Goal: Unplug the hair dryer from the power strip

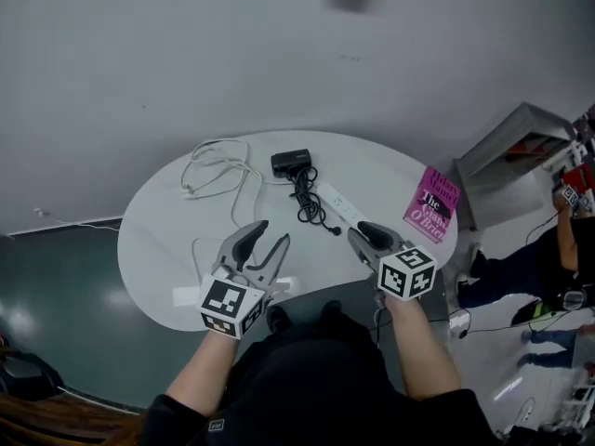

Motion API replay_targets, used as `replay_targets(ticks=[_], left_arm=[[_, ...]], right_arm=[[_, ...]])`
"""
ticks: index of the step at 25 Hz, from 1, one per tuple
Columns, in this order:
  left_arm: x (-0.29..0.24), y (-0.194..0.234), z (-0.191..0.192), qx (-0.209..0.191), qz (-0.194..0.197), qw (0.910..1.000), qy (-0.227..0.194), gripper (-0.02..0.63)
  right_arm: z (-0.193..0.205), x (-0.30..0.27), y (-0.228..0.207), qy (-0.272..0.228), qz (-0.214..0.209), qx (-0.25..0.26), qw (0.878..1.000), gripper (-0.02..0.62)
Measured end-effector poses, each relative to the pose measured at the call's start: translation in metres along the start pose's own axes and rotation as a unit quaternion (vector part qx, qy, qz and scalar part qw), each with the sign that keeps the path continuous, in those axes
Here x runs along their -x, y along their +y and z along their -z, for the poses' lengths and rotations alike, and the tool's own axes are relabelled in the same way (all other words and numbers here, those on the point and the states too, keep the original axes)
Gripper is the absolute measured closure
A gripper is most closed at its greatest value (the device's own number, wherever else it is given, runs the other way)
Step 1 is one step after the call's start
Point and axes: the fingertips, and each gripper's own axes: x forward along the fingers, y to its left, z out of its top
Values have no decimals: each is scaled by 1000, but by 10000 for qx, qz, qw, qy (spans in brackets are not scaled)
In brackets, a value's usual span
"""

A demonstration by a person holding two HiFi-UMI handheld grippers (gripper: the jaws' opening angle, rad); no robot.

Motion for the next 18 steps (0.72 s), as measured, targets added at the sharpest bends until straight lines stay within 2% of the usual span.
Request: replay_targets(ticks=[8, 15, 18], left_arm=[[-6, -10, -35, -64, -27, 9999, -137, 453], [-22, -29, -81, -382, -101, 9985, -366, 472], [-21, -35, -103, -539, -203, 9970, -511, 483]], right_arm=[[-79, 62, 13, -972, -36, 451, 9942, 522], [-134, 118, 10, -1774, -143, 813, 9807, 554], [-158, 138, 8, -2206, -156, 932, 9708, 555]])
